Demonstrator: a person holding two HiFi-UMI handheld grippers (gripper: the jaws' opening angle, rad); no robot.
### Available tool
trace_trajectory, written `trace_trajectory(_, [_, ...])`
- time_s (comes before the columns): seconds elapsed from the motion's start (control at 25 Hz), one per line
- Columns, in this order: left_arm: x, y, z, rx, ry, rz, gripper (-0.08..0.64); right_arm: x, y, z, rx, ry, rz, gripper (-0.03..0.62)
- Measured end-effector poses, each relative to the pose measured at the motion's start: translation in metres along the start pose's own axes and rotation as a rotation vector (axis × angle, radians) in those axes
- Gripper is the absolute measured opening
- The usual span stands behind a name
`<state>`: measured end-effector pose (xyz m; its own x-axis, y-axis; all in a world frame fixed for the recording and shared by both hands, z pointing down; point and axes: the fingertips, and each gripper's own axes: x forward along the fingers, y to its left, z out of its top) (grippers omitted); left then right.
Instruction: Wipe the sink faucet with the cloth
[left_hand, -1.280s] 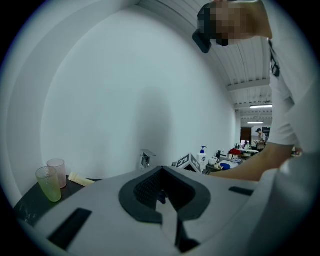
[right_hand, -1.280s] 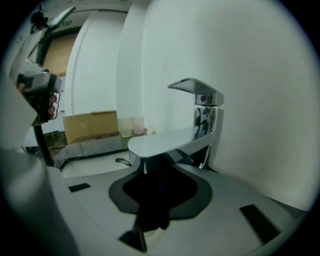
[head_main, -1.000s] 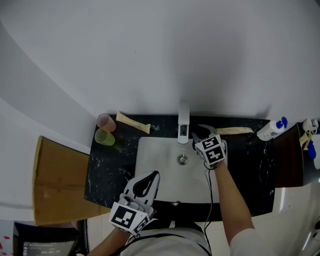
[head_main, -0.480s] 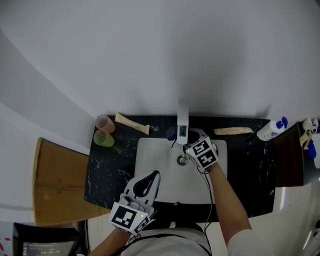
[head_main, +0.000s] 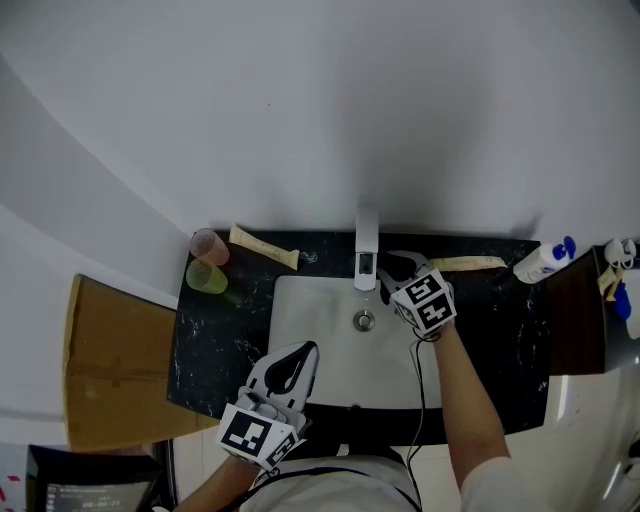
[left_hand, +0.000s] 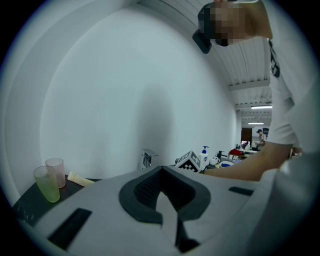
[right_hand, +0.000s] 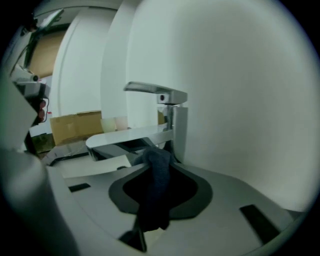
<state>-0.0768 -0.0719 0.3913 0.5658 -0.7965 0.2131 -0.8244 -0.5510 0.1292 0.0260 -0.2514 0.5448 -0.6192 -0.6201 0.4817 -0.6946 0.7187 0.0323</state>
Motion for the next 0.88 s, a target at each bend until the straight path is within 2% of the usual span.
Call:
trace_trajectory(0.08, [0.0, 0.0, 0.0, 0.001, 0.0, 0.0, -0.002, 0.007, 0.017, 0.002, -0.032, -0.005, 0.045, 0.086])
trace_trajectory(0.16, [0.0, 0.001, 0.001, 0.001, 0.0, 0.001, -0.003, 0.009, 0.02, 0.003, -0.051, -0.01, 0.044, 0.086])
trace_trajectory(0.4, [0.002, 0.002, 0.002, 0.002, -0.004, -0.003, -0.003, -0.01, -0.027, -0.006, -0.058, -0.003, -0.101, 0.086])
trace_trajectory(0.48, [0.001, 0.002, 0.0, 0.001, 0.001, -0.002, -0.003, -0.009, -0.023, -0.006, -0.066, -0.002, -0.082, 0.086])
trace_trajectory(0.64, [0.0, 0.003, 0.0, 0.002, 0.001, 0.002, -0.003, 0.007, 0.018, 0.004, -0.123, -0.009, 0.016, 0.086])
trace_trajectory(0.72, [0.0, 0.003, 0.001, 0.006, -0.002, 0.002, -0.002, 0.013, 0.032, 0.005, -0.137, -0.008, 0.039, 0.086])
trace_trajectory(0.8, [0.0, 0.002, 0.001, 0.01, -0.002, 0.002, -0.003, 0.014, 0.028, 0.003, -0.129, -0.005, 0.017, 0.086])
trace_trajectory(0.88, [0.0, 0.002, 0.001, 0.009, -0.002, 0.0, -0.002, 0.008, 0.009, 0.0, -0.11, -0.004, -0.053, 0.086])
